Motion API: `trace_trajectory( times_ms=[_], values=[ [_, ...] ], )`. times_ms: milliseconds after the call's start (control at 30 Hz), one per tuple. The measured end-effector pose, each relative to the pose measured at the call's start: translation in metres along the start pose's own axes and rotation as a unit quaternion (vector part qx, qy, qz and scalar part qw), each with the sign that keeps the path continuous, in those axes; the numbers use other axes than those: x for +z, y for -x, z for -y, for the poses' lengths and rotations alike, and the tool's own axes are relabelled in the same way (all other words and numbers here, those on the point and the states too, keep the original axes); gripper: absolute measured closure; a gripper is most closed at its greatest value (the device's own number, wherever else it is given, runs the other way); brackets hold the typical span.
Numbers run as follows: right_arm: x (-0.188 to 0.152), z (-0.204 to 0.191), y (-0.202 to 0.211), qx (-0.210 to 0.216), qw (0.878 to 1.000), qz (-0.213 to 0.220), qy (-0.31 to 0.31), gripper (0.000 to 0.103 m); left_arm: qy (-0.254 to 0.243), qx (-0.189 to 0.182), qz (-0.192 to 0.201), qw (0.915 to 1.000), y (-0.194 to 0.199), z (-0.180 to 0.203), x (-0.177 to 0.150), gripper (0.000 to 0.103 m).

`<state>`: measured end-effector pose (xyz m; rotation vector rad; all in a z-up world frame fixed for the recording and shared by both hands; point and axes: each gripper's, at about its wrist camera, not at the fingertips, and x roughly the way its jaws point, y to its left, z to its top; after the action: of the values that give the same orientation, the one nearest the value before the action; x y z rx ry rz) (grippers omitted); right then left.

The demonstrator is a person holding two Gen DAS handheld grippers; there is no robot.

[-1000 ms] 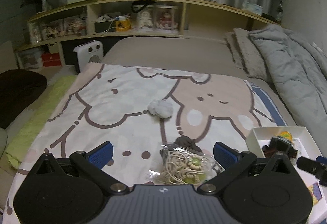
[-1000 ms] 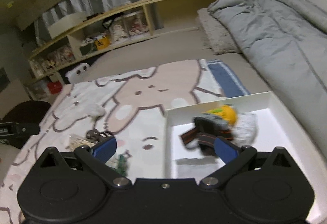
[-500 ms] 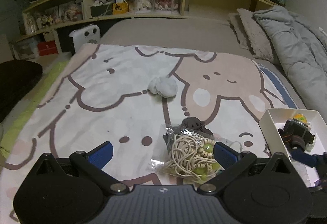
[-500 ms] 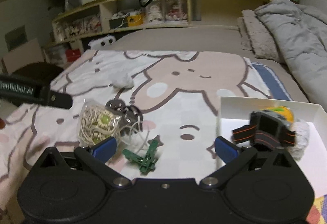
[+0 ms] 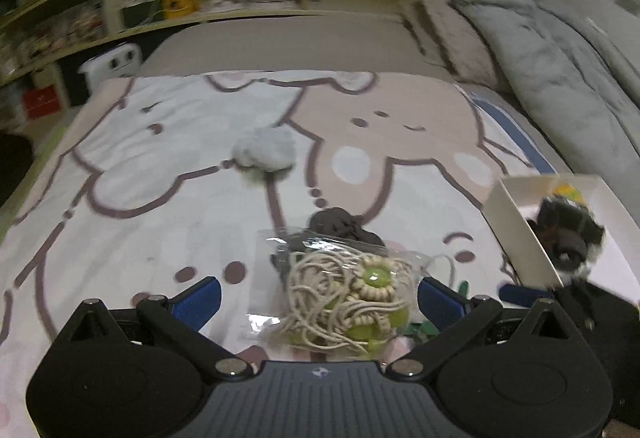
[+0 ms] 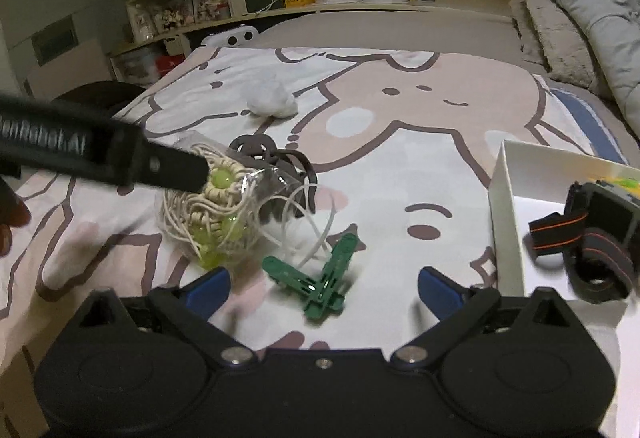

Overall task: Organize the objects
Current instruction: 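Grasp the clear bag of beaded cords with the left gripper while the right gripper grasps the green clothespin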

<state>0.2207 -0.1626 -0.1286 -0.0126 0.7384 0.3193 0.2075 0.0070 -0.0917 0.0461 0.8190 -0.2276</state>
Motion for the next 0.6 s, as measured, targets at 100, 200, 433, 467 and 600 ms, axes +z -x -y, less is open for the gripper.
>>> trace_trajectory(
  times_ms=[100,200,433,467,600],
  values=[
    [0.000,-0.001,-0.001,0.008,1.000,0.006,0.015,0.019,-0.026,-0.020,-0.004,0.9995,-0.005,0.006,-0.002,0.000],
    [0.000,-0.001,-0.004,0.002,1.000,0.002,0.018,0.027,-0.055,-0.023,-0.005,0.9982,-0.011,0.013,-0.005,0.000],
    [0.000,-0.004,-0.001,0.031,0.999,-0.013,0.040,0.065,-0.083,-0.010,-0.010,0.9964,-0.027,0.018,-0.014,0.000],
    [0.000,-0.005,0.001,0.034,0.998,-0.016,0.041,0.070,-0.082,-0.010,-0.009,0.9965,-0.028,0.017,-0.015,0.000],
    [0.002,-0.004,0.008,0.043,0.998,-0.024,0.038,0.088,-0.074,-0.013,-0.001,0.9972,-0.030,0.012,-0.015,0.006]
  ],
)
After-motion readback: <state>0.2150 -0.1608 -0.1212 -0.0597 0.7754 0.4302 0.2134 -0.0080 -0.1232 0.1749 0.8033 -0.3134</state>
